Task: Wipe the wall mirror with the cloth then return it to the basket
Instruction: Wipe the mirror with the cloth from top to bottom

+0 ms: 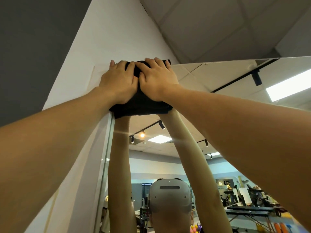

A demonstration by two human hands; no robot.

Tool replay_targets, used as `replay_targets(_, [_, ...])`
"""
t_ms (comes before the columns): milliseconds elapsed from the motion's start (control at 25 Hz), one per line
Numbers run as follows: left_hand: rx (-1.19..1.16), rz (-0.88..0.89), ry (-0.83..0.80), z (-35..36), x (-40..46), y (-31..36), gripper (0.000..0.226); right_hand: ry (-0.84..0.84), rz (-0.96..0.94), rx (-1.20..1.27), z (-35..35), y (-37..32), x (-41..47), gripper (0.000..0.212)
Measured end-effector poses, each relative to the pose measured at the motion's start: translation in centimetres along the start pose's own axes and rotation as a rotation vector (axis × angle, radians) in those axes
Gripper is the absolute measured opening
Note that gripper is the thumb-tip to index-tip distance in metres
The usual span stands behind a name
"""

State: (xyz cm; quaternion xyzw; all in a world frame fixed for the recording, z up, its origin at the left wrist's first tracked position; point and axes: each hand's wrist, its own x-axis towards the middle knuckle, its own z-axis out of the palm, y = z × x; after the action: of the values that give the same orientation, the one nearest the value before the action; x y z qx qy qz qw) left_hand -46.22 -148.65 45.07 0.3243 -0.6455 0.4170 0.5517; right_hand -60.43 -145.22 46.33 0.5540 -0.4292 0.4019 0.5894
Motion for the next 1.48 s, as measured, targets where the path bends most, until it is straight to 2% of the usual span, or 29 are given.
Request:
replay_targets(280, [-0.056,0.015,0.018,0.8,1.0,0.1,0.056,-0.011,0.007,-0.004,-0.3,0.6,-0.5,0.053])
replay_targets(480, [-0.162,0.003,0.051,1.6,1.6,3.2,0.058,-0.015,0.022,-0.028,-1.5,3.2,-1.5,0.052])
replay_targets(920, [-0.191,0.013,0.082,2.7,3.8,16.2,0.057,-0.037,0.069,-0.043,-6.3,14.4,-5.8,0.052])
replay_targets(1480, [-0.221,0.021,0.067,4.4,6.1,37.2,0.06,-0.108,0.119,-0.083,-13.7,32.8,-13.4,0.052])
